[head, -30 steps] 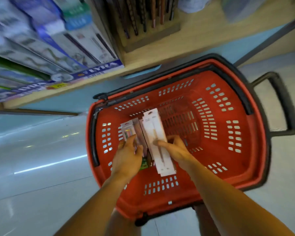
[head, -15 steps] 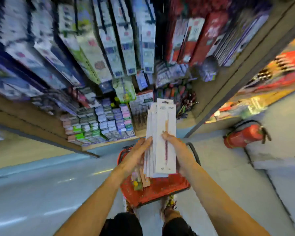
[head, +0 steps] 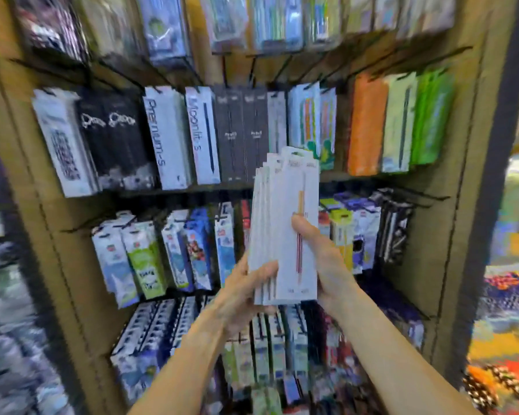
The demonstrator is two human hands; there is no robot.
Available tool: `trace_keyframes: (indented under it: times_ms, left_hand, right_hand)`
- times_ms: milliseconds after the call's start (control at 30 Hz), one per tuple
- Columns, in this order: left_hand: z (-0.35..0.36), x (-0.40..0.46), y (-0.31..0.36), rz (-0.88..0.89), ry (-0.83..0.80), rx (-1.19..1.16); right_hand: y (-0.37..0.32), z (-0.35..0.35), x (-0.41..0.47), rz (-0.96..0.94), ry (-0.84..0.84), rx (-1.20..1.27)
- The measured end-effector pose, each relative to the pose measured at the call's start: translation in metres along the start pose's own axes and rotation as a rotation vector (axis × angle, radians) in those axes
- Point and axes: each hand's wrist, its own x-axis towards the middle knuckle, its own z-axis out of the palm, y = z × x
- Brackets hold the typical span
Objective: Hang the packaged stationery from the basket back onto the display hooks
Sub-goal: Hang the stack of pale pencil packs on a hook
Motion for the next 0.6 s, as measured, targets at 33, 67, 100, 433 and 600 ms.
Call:
trace_keyframes:
  times_ms: [33,67,100,433,600]
  left_hand:
    - [0.001,0.004,0.016,0.033,-0.025,-0.002]
    - [0.003,0.007,0.03,0.053,-0.044,0.005]
    - [0.003,0.01,0.039,0.079,-0.055,0.012]
    - [0.002,0.033,0.057,0.154,-0.069,-0.14]
    - [-0.002,0.048,0.069,0.21,-0.009,-0.134]
  right_hand:
    - [-0.014,0.007,0.002,-0.035,-0.008,-0.027]
    - [-0.027,0.014,0.002,-0.069,-0.01,-0.057]
    - [-0.038,0.019,0.001,-0.099,-0.008,-0.083]
    - [-0.067,0.025,0.014,-0.38,0.156,-0.193]
    - [-0.075,0.016,0.042,-0.376,0.104,-0.205]
